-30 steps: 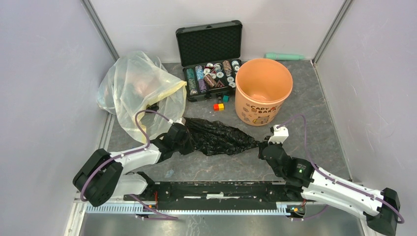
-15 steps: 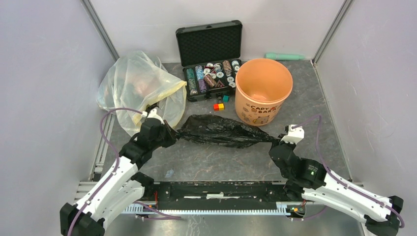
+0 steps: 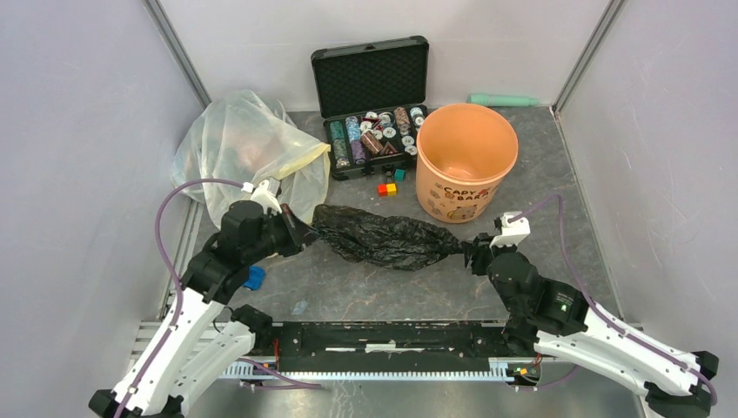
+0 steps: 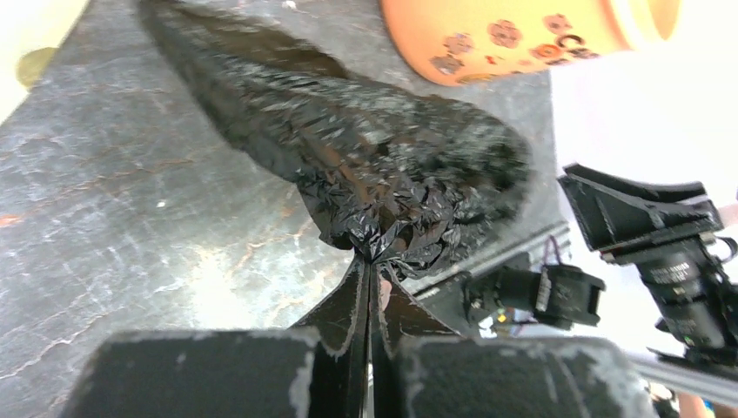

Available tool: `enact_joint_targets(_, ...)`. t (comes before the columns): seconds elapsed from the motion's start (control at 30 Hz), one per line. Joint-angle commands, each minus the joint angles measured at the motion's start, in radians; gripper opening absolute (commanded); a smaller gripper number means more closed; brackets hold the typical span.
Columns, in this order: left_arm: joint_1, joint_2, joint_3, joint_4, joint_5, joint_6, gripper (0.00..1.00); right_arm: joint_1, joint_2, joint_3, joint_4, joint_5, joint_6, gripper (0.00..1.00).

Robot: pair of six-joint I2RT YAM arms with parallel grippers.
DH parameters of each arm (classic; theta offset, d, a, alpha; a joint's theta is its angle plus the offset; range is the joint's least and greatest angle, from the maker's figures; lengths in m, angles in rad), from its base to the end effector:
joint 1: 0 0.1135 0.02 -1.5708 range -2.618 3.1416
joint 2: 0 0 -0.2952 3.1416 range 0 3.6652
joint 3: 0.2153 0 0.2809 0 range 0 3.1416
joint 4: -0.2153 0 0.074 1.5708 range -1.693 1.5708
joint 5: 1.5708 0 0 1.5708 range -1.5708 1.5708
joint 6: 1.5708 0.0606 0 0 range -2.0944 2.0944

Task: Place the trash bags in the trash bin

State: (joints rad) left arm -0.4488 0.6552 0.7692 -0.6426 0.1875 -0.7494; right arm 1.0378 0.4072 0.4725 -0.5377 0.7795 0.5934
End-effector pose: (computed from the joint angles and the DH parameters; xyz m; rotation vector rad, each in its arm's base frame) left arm 0.1456 -0.0827 0.3169 -0.2141 2.2151 -0.8918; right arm 0.0993 0.0844 0.2549 0.0461 1.9114 0.3042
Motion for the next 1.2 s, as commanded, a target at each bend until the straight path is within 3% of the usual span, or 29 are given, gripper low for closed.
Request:
enact_joint_targets(0.0, 0.005, -0.027, 0.077, -0.029, 0.131, 0.003, 0.02, -0.002, -0.032, 0.068, 0.145, -0.188, -0.128, 0.5)
enact_joint_targets(0.1, 0.005, -0.031, 0.107, -0.001, 0.199, -0.036, 0.03, -0.002, -0.043, 0.071, 0.2, -0.287, -0.186, 0.67)
enact_joint_targets(0.23, 0.005, -0.017, 0.151, 0.038, 0.255, -0.083, 0.03, -0.003, 0.01, 0.059, 0.275, -0.567, -0.343, 0.83)
enact_joint_targets(0.4, 0.004, 0.009, 0.169, 0.08, 0.271, -0.129, 0.03, 0.0, 0.184, 0.048, 0.37, -0.888, -0.441, 0.86)
enact_joint_targets(0.47, 0.004, 0.012, 0.157, 0.113, 0.272, -0.163, 0.03, 0.01, 0.226, 0.028, 0.444, -0.933, -0.453, 0.88)
enact_joint_targets(0.6, 0.004, 0.01, 0.125, 0.188, 0.263, -0.229, 0.03, 0.069, 0.303, 0.051, 0.527, -0.823, -0.483, 0.89)
enact_joint_targets(0.77, 0.004, -0.001, 0.107, 0.205, 0.176, -0.282, 0.03, 0.232, 0.409, 0.151, 0.53, -0.573, -0.524, 0.86)
enact_joint_targets(1.0, 0.004, -0.073, 0.029, 0.25, 0.044, -0.418, 0.02, 0.373, 0.466, 0.195, 0.575, -0.364, -0.525, 0.7)
enact_joint_targets(1.17, 0.004, -0.101, -0.004, 0.253, 0.006, -0.462, 0.02, 0.405, 0.504, 0.197, 0.633, -0.39, -0.51, 0.58)
